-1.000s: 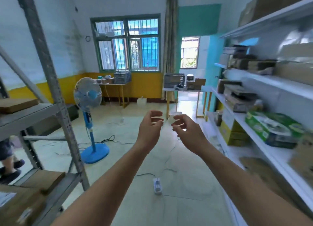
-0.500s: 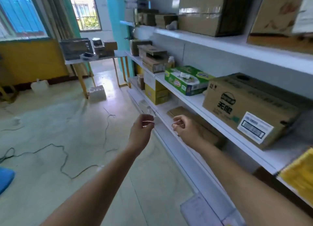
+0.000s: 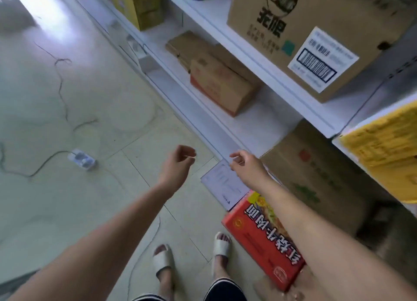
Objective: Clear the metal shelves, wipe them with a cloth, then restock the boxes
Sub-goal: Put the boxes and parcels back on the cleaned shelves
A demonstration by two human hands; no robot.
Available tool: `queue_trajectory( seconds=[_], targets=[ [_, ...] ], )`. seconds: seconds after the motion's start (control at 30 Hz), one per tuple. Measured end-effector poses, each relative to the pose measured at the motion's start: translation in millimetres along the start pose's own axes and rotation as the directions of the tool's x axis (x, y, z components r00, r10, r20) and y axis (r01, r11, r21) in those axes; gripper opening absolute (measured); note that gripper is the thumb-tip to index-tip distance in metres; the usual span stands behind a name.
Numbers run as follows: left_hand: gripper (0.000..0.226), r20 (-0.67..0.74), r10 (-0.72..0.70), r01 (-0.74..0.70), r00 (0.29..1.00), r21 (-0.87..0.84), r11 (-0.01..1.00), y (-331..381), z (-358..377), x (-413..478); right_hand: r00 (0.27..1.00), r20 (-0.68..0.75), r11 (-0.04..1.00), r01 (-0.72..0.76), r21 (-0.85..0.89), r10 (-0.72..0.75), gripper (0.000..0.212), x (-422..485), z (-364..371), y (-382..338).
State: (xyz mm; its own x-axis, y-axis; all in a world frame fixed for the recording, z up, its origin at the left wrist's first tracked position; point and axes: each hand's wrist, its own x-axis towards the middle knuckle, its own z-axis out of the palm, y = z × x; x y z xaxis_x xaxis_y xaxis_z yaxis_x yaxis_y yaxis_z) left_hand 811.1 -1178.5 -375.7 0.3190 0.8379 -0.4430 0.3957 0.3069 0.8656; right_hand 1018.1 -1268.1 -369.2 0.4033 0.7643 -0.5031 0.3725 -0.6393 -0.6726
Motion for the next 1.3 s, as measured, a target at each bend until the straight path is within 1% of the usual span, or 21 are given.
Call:
queue_trajectory(
  seconds=[0.1, 0.17, 0.3, 0.33, 0.43, 0.53, 0.57, 0.6, 0.63, 0.7, 0.73, 0.77, 0.83, 0.9, 0.97, 1.03, 1.07, 1.17, 1.2, 1.23, 1.3],
  targets=[
    [0.022, -0.008, -0.162, 0.163, 0.987, 0.018, 0.987, -68.7, 45.2, 19.7, 0.986, 0.103, 0.991, -0.127, -0.053, 0.132, 0.021, 36.9, 29.9, 79.2],
    [0.021, -0.011, -0.268, 0.268, 0.963, 0.011, 0.963, -131.1, 82.0, 35.6, 0.967, 0.156, 0.977, -0.186, -0.103, 0.200, 0.024, 69.9, 51.4, 140.9],
    [0.022, 0.029, -0.432, 0.432, 0.901, -0.007, 0.902, -264.4, 153.8, 76.7, 0.941, 0.128, 0.944, -0.293, -0.154, 0.313, 0.029, 142.6, 92.9, 252.6],
    [0.023, 0.043, -0.468, 0.469, 0.883, -0.007, 0.883, -306.6, 176.6, 91.2, 0.933, 0.117, 0.932, -0.317, -0.175, 0.339, 0.030, 163.4, 105.3, 284.4],
    [0.026, 0.087, -0.553, 0.556, 0.829, -0.018, 0.831, -400.7, 225.4, 123.4, 0.928, 0.112, 0.913, -0.318, -0.256, 0.355, 0.037, 220.4, 130.3, 355.2],
    [0.021, 0.120, -0.609, 0.615, 0.784, -0.016, 0.788, -468.1, 265.3, 158.4, 0.927, 0.103, 0.876, -0.298, -0.379, 0.360, 0.044, 286.2, 145.3, 404.0],
    [0.027, 0.127, -0.617, 0.624, 0.777, -0.022, 0.781, -492.5, 281.5, 173.3, 0.925, 0.099, 0.857, -0.295, -0.423, 0.367, 0.046, 312.0, 155.2, 422.3],
    [0.038, 0.141, -0.626, 0.635, 0.767, -0.026, 0.772, -495.7, 289.5, 184.2, 0.922, 0.079, 0.840, -0.305, -0.449, 0.378, 0.048, 328.0, 155.1, 424.3],
    [0.049, 0.163, -0.631, 0.645, 0.758, -0.045, 0.763, -513.3, 304.9, 200.1, 0.917, 0.061, 0.818, -0.319, -0.479, 0.394, 0.051, 348.3, 165.5, 438.6],
    [0.067, 0.204, -0.648, 0.673, 0.733, -0.081, 0.735, -534.9, 328.3, 221.1, 0.904, 0.035, 0.768, -0.342, -0.541, 0.427, 0.055, 373.3, 181.9, 458.2],
    [0.071, 0.225, -0.655, 0.685, 0.722, -0.097, 0.722, -539.0, 335.9, 227.4, 0.895, 0.032, 0.745, -0.350, -0.568, 0.445, 0.054, 379.1, 188.1, 464.7],
    [0.069, 0.254, -0.652, 0.693, 0.714, -0.127, 0.710, -542.7, 342.2, 231.5, 0.883, 0.031, 0.718, -0.361, -0.595, 0.469, 0.053, 382.9, 195.3, 470.3],
    [0.053, 0.299, -0.627, 0.691, 0.719, -0.210, 0.692, -544.3, 347.1, 234.5, 0.872, -0.008, 0.699, -0.399, -0.594, 0.490, 0.054, 386.8, 207.2, 475.8],
    [0.046, 0.296, -0.605, 0.673, 0.739, -0.307, 0.673, -539.2, 342.9, 232.7, 0.879, -0.041, 0.710, -0.411, -0.572, 0.475, 0.054, 382.8, 213.2, 469.1],
    [0.047, 0.247, -0.599, 0.645, 0.761, -0.383, 0.662, -528.2, 326.0, 228.6, 0.913, -0.024, 0.758, -0.353, -0.548, 0.407, 0.048, 377.0, 218.8, 451.6],
    [0.045, 0.163, -0.588, 0.594, 0.792, -0.429, 0.681, -514.9, 298.3, 225.3, 0.944, -0.006, 0.827, -0.292, -0.481, 0.330, 0.048, 371.2, 226.4, 422.1],
    [0.043, 0.113, -0.575, 0.557, 0.810, -0.454, 0.696, -502.4, 273.4, 225.0, 0.960, 0.006, 0.864, -0.250, -0.437, 0.280, 0.048, 366.5, 231.4, 395.6],
    [0.036, 0.033, -0.576, 0.494, 0.817, -0.553, 0.670, -460.6, 200.9, 214.3, 0.967, 0.104, 0.909, -0.178, -0.377, 0.233, 0.038, 336.5, 244.3, 320.3],
    [0.033, 0.020, -0.587, 0.483, 0.809, -0.593, 0.644, -445.6, 177.5, 211.2, 0.960, 0.135, 0.914, -0.184, -0.363, 0.247, 0.037, 323.1, 246.2, 300.9],
    [0.032, 0.002, -0.594, 0.463, 0.804, -0.629, 0.625, -429.3, 155.6, 207.6, 0.959, 0.135, 0.923, -0.195, -0.331, 0.251, 0.041, 308.8, 246.4, 283.0],
    [0.035, -0.062, -0.577, 0.412, 0.814, -0.638, 0.650, -389.6, 109.7, 193.3, 0.966, 0.110, 0.956, -0.208, -0.208, 0.234, 0.048, 270.3, 240.4, 244.0]
  ],
)
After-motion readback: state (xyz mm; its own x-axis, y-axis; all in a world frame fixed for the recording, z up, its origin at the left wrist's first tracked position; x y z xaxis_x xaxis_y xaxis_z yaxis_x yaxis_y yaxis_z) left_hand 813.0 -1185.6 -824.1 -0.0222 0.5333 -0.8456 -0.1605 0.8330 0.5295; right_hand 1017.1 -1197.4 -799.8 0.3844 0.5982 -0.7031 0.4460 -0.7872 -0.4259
